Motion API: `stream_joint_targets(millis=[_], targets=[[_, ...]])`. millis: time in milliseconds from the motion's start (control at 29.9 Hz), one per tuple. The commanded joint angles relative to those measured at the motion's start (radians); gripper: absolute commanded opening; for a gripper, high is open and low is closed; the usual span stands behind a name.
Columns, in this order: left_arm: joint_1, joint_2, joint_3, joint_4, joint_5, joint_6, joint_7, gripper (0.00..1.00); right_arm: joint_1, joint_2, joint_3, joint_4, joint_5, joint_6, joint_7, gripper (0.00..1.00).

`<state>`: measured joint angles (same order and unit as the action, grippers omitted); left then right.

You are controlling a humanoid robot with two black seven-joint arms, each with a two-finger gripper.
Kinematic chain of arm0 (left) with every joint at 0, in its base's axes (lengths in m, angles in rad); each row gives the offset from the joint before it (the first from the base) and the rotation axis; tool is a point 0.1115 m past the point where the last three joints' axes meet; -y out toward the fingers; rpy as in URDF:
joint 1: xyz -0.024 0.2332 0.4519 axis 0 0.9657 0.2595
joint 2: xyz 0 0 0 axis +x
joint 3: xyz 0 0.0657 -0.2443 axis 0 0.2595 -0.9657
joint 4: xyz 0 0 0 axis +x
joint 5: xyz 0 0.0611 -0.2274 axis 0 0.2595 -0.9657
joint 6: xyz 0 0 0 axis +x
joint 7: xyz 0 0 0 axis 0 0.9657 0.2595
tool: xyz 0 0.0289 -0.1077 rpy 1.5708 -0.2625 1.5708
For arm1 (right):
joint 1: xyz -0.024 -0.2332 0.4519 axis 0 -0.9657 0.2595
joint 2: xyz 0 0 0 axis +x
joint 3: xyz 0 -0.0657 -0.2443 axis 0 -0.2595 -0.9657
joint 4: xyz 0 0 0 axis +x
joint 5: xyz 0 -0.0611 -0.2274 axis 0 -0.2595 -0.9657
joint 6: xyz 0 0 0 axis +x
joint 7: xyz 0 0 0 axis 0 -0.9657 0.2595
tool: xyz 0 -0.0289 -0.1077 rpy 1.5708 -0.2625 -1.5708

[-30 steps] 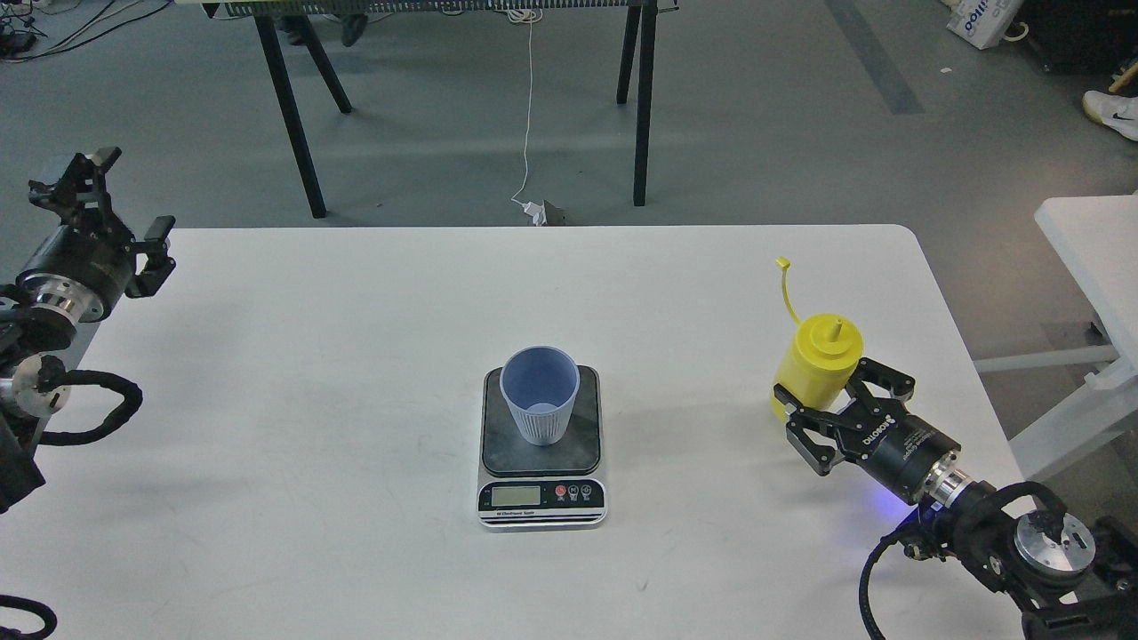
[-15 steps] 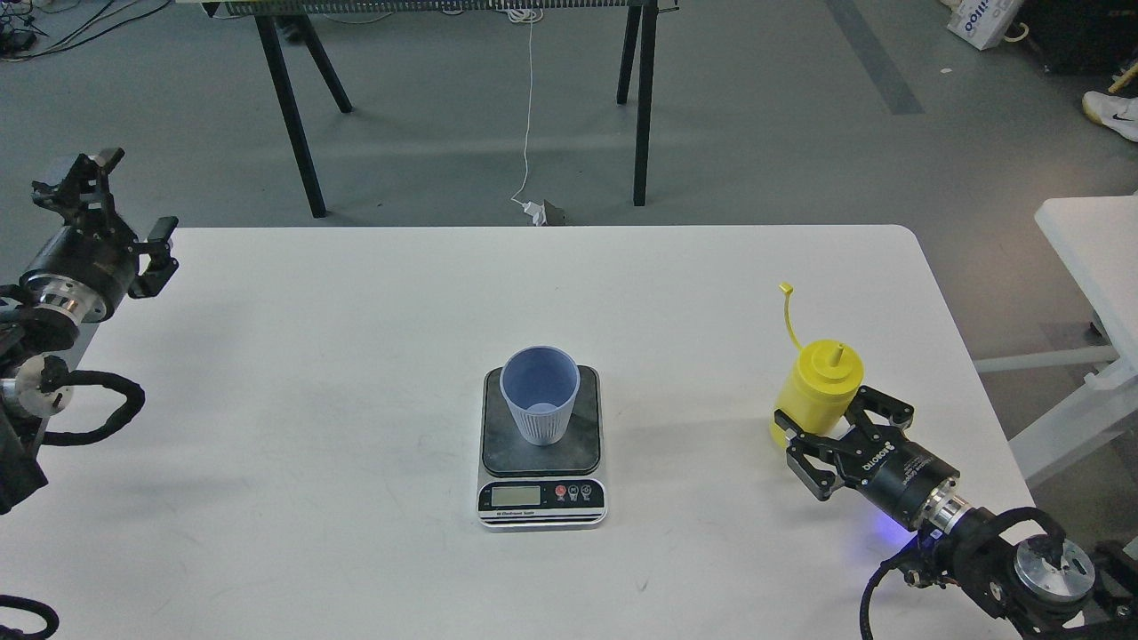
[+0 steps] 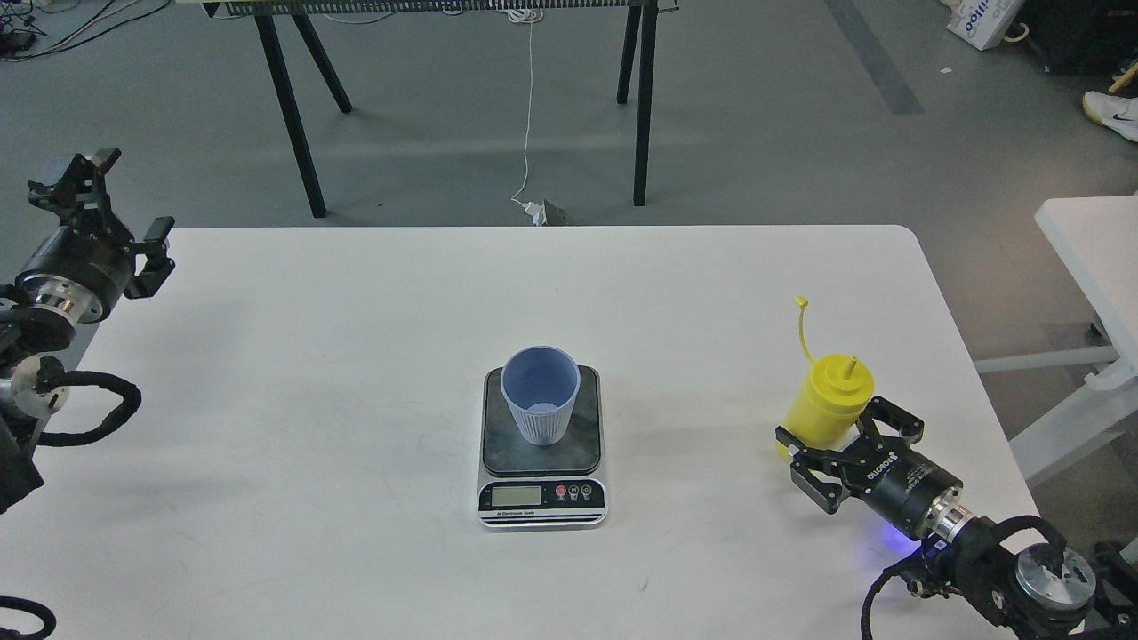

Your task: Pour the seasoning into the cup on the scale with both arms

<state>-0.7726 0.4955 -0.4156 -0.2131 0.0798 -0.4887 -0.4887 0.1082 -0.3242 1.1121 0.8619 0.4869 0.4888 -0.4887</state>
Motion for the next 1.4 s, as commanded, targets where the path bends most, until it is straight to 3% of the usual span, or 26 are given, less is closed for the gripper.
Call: stream_joint_targets(millis=[0, 434, 635, 869, 1069, 1370], targets=[[-0.001, -0.003, 0.000, 0.000, 0.000, 0.000, 0.000, 0.99, -0.010, -0.015, 0.003, 0.031, 0.005, 0.000, 0.000, 0.81], [0.001, -0.006, 0.000, 0.000, 0.006, 0.000, 0.000, 0.99, -0.177, -0.202, 0.057, 0.210, 0.010, 0.000, 0.000, 0.92], [0.029, -0.008, 0.000, -0.008, 0.023, 0.000, 0.000, 0.99, -0.170, -0.277, 0.181, 0.204, 0.002, 0.000, 0.000, 0.94], [0.023, -0.008, 0.046, -0.011, 0.048, 0.000, 0.000, 0.99, 0.170, -0.289, 0.121, 0.010, -0.011, 0.000, 0.000, 0.96], [0.018, -0.009, 0.047, -0.012, 0.049, 0.000, 0.000, 0.99, 0.408, -0.193, 0.006, -0.174, -0.013, 0.000, 0.000, 0.96], [0.013, -0.008, 0.054, -0.012, 0.051, 0.000, 0.000, 0.99, 0.524, -0.093, -0.014, -0.305, -0.013, 0.000, 0.000, 0.97]])
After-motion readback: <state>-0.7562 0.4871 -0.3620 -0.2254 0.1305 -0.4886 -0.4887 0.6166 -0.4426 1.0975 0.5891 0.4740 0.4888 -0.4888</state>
